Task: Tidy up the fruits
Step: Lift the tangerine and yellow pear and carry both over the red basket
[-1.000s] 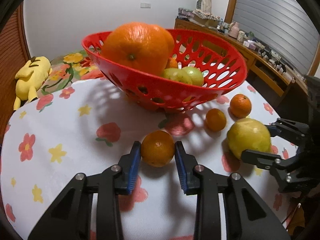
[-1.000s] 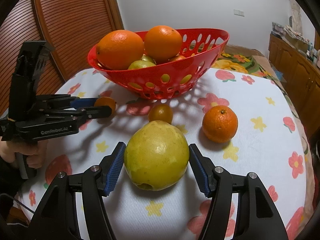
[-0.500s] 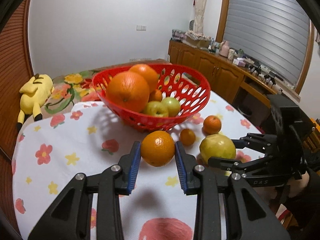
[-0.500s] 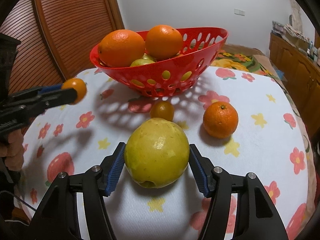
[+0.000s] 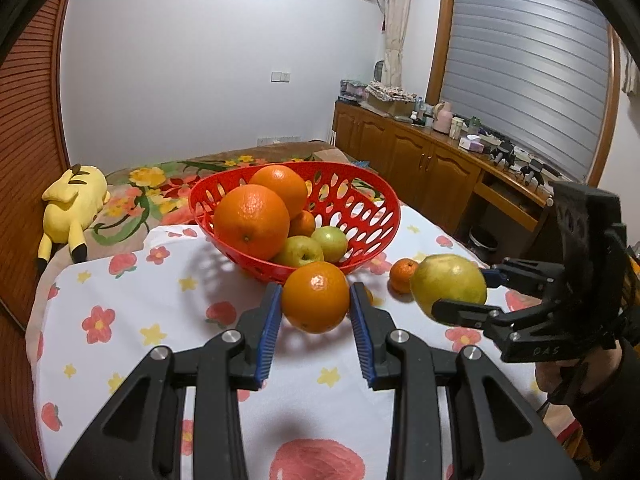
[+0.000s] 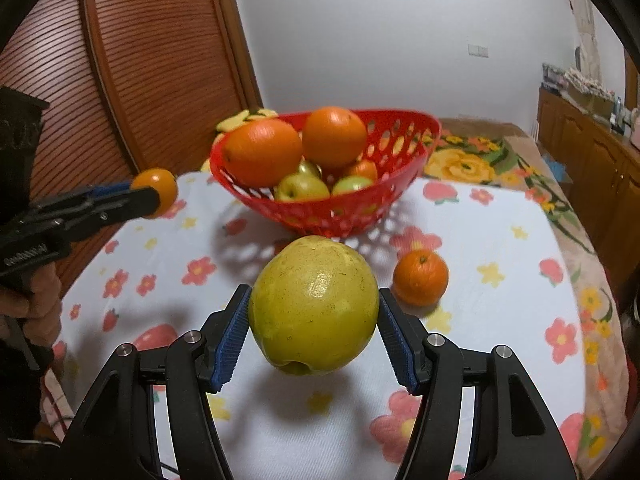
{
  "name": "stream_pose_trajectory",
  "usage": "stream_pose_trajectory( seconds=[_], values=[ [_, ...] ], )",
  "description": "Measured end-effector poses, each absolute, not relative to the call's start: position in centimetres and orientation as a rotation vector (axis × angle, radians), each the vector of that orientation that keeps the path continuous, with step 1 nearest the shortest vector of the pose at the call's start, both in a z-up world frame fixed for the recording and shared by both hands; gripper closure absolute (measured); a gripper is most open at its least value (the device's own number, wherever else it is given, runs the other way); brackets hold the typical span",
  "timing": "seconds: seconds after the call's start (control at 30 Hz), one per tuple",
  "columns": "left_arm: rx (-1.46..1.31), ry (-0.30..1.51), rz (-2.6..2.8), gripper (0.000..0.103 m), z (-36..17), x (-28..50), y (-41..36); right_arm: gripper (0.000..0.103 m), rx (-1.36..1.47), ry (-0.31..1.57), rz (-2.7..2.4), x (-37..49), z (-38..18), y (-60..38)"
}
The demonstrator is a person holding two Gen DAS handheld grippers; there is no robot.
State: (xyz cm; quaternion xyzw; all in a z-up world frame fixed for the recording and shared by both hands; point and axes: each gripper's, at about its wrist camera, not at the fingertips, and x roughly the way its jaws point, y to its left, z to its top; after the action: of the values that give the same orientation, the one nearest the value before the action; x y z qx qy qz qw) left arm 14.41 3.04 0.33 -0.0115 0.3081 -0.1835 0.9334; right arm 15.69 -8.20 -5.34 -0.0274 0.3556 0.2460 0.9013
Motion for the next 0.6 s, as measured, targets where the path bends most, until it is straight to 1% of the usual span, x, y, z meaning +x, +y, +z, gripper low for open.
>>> stream_pose_trajectory(
  seconds=[0.33,0.6],
  values=[
    [-0.028,0.599,-0.376,0.071,1.7,14.4,2.9,0.039,-0.090,0.680,0.516,16.0,-2.2,-7.8],
    [-0.042,0.588,-0.372,0.071,2.5,15.8,3.0,0.039,-0.140,0.663,0.523,18.7,-0.8,-7.2]
  ],
)
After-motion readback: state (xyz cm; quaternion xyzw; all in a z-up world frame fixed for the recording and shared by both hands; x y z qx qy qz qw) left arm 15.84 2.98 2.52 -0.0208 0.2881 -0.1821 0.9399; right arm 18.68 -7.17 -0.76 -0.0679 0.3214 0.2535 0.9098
